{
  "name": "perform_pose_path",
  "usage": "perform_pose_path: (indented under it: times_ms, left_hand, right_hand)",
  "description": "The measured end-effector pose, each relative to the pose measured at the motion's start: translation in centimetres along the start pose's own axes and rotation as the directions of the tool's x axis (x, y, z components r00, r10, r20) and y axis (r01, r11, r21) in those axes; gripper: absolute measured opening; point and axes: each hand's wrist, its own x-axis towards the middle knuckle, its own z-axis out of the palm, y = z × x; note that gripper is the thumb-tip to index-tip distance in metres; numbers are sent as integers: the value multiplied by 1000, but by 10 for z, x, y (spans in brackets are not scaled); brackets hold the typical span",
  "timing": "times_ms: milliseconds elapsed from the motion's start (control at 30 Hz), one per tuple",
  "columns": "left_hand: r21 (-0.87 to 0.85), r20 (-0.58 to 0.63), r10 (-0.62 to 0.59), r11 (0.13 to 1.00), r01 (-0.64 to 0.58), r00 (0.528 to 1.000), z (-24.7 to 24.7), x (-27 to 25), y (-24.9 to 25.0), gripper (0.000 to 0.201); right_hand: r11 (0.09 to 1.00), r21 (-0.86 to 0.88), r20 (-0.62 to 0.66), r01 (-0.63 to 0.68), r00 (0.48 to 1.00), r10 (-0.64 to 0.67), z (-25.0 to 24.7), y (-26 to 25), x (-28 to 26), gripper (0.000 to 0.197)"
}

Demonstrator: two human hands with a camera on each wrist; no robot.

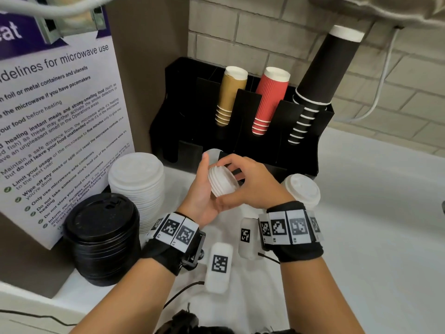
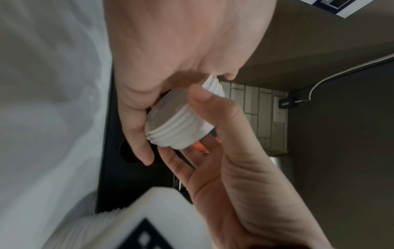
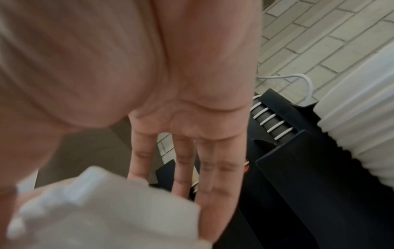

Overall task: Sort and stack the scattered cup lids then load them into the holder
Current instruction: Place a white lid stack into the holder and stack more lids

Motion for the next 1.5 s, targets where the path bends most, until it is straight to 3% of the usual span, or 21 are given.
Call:
perform_pose_path:
  times_ms: [200,333,400,500,600,800,1067,1167,1333,1500]
  left_hand:
    - [-46,-43,63,997,-65,997,-8,-2,4,67]
    - [-72,-242,114,988,-135,964,-14,2,2,47]
    - [-50,-305,103,991,-125,947,-17,3,-2,41]
    - [-24,-346,85,995,-99,934,-21,2,-5,40]
    - [-1,-351,85,996,-91,932,-23,2,-7,42]
    - [15,-373,78,997,-78,925,-28,-1,-7,44]
    - [29,-367,82,997,-76,927,-29,-3,-6,44]
    - [45,-354,84,996,-72,931,-27,-3,-5,45]
    - [44,-353,78,997,-67,932,-27,-4,-4,45]
    - [43,-355,76,997,-65,932,-27,-5,-2,43]
  right_hand:
    - [999,-44,25,21,999,-20,-10,-11,14,66]
    - [994,-53,-217,91,971,-100,-34,-21,46,69]
    - [991,-127,-313,49,946,-87,-39,-23,70,71]
    - [952,-295,-208,-83,978,21,-34,-23,99,77]
    - [894,-435,-50,-108,994,95,-17,-21,116,77]
    - [656,-746,-19,-117,988,154,11,-21,127,74]
    - [599,-796,111,-92,949,294,19,-22,130,78]
    - [563,-823,89,-73,963,255,24,-16,131,82]
    - [516,-853,32,-84,977,211,31,-7,136,64]
    - [552,-829,35,-91,976,213,29,-7,134,62]
